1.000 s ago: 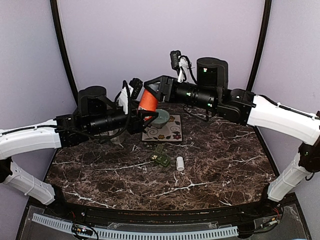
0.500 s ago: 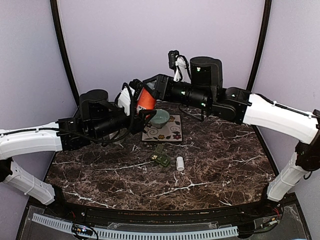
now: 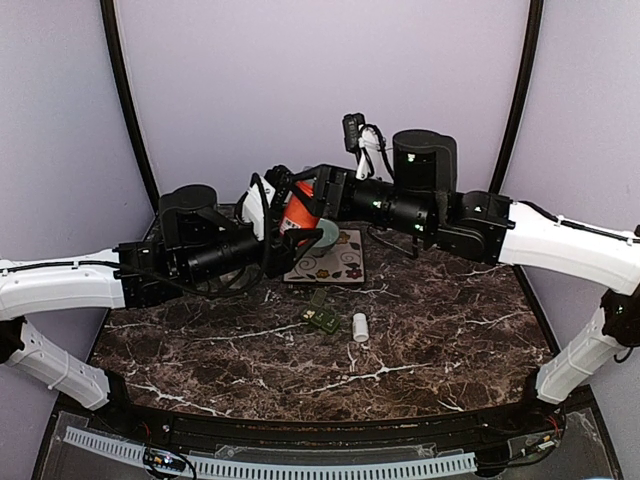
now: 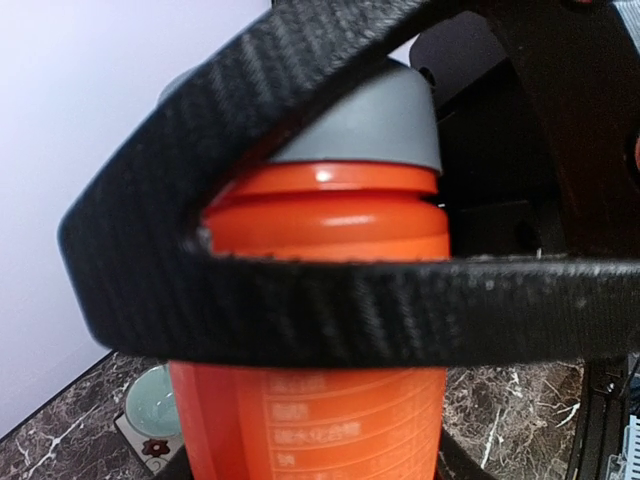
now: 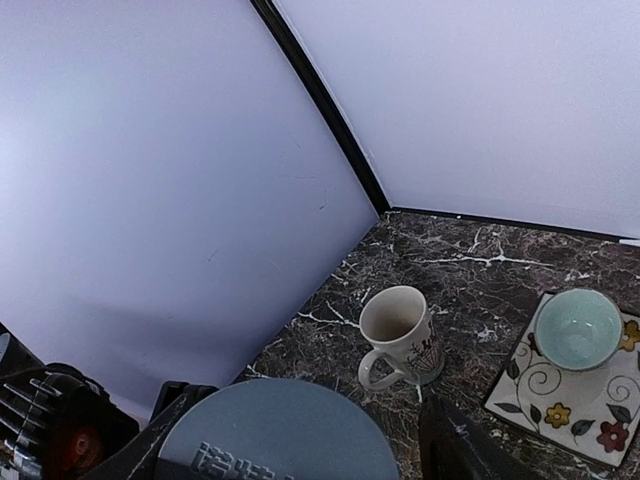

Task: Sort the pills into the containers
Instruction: Screw the lid of the pill bottle onto the pill bottle.

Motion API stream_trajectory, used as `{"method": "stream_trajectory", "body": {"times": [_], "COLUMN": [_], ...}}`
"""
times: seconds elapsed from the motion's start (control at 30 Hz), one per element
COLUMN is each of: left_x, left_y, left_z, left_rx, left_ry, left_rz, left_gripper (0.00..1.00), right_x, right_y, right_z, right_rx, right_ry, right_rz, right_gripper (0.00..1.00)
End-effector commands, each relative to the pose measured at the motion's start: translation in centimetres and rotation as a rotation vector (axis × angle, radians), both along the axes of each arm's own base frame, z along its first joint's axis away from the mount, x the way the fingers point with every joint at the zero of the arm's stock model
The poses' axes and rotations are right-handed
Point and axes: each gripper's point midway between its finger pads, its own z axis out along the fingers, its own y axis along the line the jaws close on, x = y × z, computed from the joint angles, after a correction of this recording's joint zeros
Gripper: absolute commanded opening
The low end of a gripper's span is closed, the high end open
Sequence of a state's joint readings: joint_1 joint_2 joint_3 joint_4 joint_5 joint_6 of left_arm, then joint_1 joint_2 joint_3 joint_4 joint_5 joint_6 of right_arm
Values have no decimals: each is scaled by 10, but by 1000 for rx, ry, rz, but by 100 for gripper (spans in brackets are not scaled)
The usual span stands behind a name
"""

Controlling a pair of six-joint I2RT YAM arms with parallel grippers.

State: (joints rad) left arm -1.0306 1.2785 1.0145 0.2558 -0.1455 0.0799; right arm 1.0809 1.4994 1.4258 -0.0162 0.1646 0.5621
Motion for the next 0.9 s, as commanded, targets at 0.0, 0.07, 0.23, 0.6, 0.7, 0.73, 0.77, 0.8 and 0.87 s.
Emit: {"method": "stream_trajectory", "body": {"times": [0.0,0.07,0.23,0.6,0.7,0.73,0.77,0.8,0.87], "left_x": [-6,-2,6,8,-1,-4,-7,-11,-17], "left_y": [23,25,31,35,30,27,25,22,18], "left_z": [79,78,78,76,76,75,74,74,73], "left_rx": [-225,-229,-246,-292,-293,-294,-289,-283,-277], "left_ry": [-106,-88,-52,60,109,132,151,169,204], "left_rz": [8,7,-3,-172,-307,-353,-393,-441,-529], "left_gripper": [0,0,0,0,0,0,0,0,0], "right_x": [-6,-12,-27,-57,-64,-66,-67,-68,-66], "right_y": [-14,-16,-21,-52,-64,-67,-71,-74,-81], "right_z": [-20,-21,-24,-1,1,6,10,14,20], "right_rx": [-75,-79,-87,-68,-84,-78,-73,-67,-58], "right_ry": [-4,-10,-37,-173,-226,-244,-258,-269,-284], "right_rz": [-13,8,58,131,144,149,156,161,162], "right_gripper": [74,74,77,77,79,80,81,81,83]}}
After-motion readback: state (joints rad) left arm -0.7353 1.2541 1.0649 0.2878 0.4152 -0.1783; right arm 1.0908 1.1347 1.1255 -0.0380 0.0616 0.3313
